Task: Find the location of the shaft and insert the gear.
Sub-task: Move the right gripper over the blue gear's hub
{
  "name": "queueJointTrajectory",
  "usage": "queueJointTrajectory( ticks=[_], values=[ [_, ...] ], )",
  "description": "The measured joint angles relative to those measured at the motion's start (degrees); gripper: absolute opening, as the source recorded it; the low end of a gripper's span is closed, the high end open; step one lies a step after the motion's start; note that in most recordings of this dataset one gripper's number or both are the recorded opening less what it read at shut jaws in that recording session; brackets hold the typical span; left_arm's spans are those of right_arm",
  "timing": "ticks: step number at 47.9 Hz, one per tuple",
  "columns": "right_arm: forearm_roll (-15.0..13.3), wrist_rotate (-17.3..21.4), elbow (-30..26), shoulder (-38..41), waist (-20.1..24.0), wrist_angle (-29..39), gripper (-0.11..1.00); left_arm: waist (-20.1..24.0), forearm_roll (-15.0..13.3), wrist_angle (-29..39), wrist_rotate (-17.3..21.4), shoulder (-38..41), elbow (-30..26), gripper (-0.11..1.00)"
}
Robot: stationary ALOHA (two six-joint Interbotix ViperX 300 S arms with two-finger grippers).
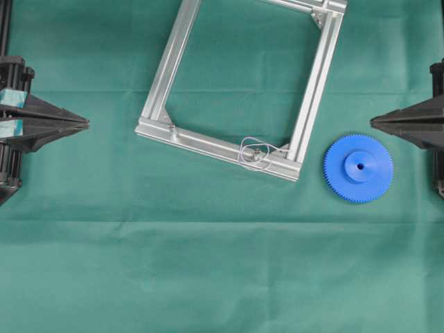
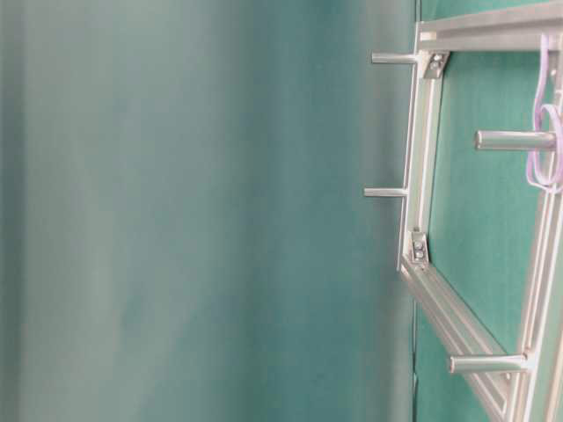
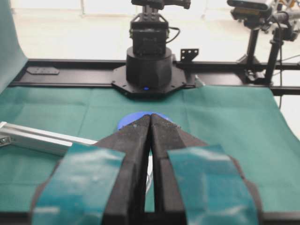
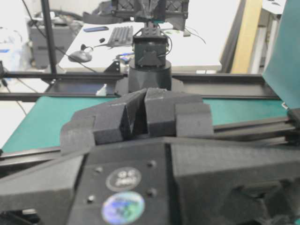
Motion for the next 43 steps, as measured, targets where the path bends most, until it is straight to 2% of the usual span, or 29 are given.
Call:
queueJointTrajectory(
  ticks=[3, 5, 7, 16, 22, 27, 31, 36, 39, 43],
  values=[
    [0.0, 0.1, -0.1, 0.0, 0.0, 0.4, 0.02, 0.0, -0.4, 1.3, 0.1, 0.0, -0.4, 0.05],
    [0.0, 0.1, -0.4, 0.1, 0.0, 1.7, 0.01, 0.0, -0.7, 2.5, 0.2, 0.0, -0.8, 0.02],
    [0.0, 0.1, -1.1, 0.1, 0.1, 3.5, 0.0, 0.0, -0.9, 3.4, 0.1, 0.0, -1.1, 0.0],
    [-0.1, 1.1, -4.1, 0.3, 0.1, 13.0, 0.01, 0.0, -1.0, 4.7, 0.2, 0.0, -1.7, 0.0],
    [-0.1, 2.4, -5.0, 0.3, 0.1, 17.0, 0.07, 0.0, -1.0, 5.9, 0.1, 0.0, -1.7, 0.0],
    [-0.1, 3.2, -5.0, 0.3, 0.1, 19.1, 0.28, 0.1, -1.1, 7.0, -0.1, 0.0, -1.7, 0.0],
    [-0.1, 3.9, -5.0, 0.4, 0.1, 20.3, 0.54, 0.1, -1.1, 7.5, -0.2, 0.0, -1.7, 0.0],
    [-0.1, 4.3, -5.0, 0.6, 0.1, 20.8, 0.82, 0.0, -1.1, 7.8, -0.2, 0.0, -1.7, 0.0],
    [-0.3, 4.3, -5.0, 0.9, 0.1, 21.0, 0.91, 0.0, -1.1, 7.8, -0.2, 0.0, -1.7, 0.0],
    [-0.3, 4.5, -5.0, 1.2, 0.1, 21.1, 0.92, 0.0, -1.1, 7.8, -0.2, 0.2, -1.7, 0.0]
  ],
)
